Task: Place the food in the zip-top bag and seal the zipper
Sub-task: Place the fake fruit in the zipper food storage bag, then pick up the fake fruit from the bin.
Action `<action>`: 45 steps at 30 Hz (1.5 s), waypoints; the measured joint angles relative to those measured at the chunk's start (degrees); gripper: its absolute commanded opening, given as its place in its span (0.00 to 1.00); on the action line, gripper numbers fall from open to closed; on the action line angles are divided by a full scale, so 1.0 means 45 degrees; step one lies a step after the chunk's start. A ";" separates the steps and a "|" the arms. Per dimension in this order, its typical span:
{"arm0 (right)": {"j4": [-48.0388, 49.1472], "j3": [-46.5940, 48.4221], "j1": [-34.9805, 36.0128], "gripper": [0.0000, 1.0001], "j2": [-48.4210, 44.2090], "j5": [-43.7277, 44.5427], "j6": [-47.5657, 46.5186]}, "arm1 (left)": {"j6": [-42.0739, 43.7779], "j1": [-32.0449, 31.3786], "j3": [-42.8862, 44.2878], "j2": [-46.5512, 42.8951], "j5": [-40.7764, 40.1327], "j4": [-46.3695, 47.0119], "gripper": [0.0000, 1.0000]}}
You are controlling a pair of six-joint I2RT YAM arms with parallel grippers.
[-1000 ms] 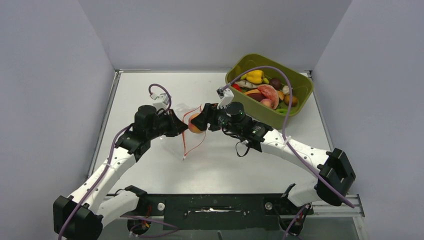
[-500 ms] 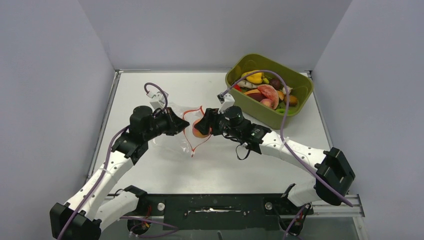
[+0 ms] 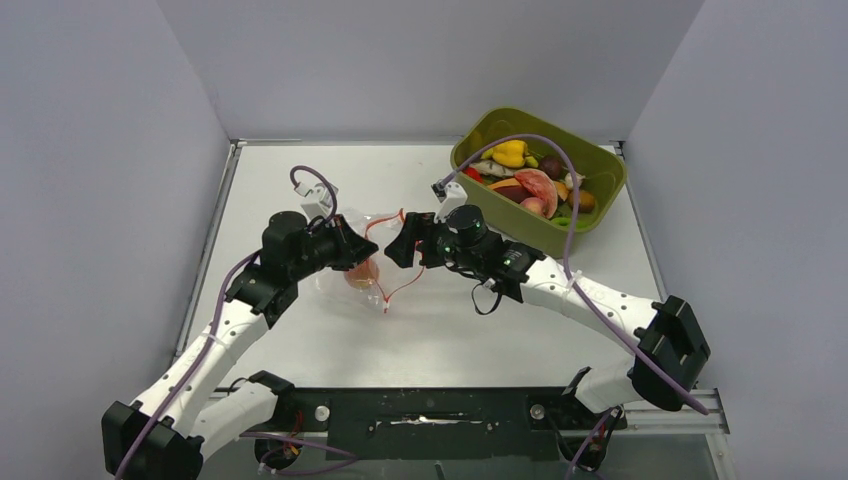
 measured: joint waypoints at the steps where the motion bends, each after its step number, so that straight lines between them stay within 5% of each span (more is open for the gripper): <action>1: -0.0083 0.0126 0.0000 0.81 0.0000 -0.0073 0.0005 | 0.0049 0.0000 0.0000 0.0024 -0.0063 -0.0024 0.00; 13: -0.1651 0.1243 -0.0554 0.79 -0.0471 -0.0131 -0.1059 | 0.1277 0.0000 -0.0092 0.0058 -0.0525 -0.0291 0.00; 26: -0.4133 0.2365 -0.4566 0.77 -0.1685 0.1812 -0.3696 | 0.4143 0.0000 -0.0204 -0.0010 -0.0525 -0.1132 0.00; 45: -0.6003 0.6300 -0.9209 0.67 0.3900 0.2147 -0.7980 | 0.4945 -0.0010 -0.1379 -0.0826 0.0019 -0.0403 0.00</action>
